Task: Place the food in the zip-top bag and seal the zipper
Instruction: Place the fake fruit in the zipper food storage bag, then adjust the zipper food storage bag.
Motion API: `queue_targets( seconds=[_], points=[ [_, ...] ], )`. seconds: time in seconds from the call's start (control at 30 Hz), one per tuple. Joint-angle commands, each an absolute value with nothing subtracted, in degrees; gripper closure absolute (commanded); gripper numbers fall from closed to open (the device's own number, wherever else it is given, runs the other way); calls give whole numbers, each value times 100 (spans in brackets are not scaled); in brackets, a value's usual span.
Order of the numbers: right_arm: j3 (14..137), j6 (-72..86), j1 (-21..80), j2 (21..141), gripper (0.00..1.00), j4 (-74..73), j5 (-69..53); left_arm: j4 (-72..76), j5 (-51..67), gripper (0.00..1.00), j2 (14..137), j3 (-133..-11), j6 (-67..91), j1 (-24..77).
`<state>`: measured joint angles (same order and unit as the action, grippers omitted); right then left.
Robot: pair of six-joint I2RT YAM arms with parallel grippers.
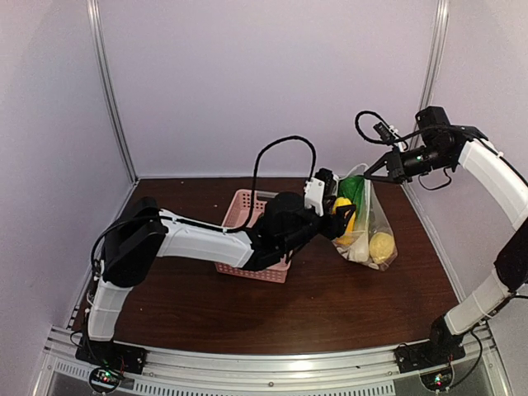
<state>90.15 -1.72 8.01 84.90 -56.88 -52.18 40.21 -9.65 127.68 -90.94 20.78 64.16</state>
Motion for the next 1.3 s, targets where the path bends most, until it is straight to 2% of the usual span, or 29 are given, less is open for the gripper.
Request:
queue_targets(
  seconds=[0.0, 0.1, 0.23, 0.5, 0.67, 0.97, 1.03, 1.27],
  points=[
    [8939, -158, 743, 8384, 100, -5369, -5280, 4038, -961, 21, 11791, -8761, 1846, 6412],
    [8844, -210, 743, 8347, 100, -5248, -5064, 4008, -868, 12, 11276, -8412, 1799, 6413],
    [8648, -287, 746, 8311, 100, -5128, -4939, 2830, -1680, 11, 11023, -8351, 2429, 6401],
    [8448, -378, 745, 8186, 100, -4983, -4710, 383, -987, 31, 11540, -9357, 3754, 6273],
    [8367, -352, 756, 8147, 100, -4904, -4685, -91, -443, 36, 11906, -9784, 3844, 6267],
    [8319, -351, 756, 8013, 100, -4887, -4658, -915, -417, 48, 12594, -10382, 4055, 6106],
    [8286, -364, 761, 7979, 100, -4882, -4635, -938, -398, 55, 12714, -10419, 4097, 6063],
    [8126, -393, 754, 7878, 100, -4782, -4442, -777, -249, 97, 12822, -10609, 4005, 6003]
  ],
)
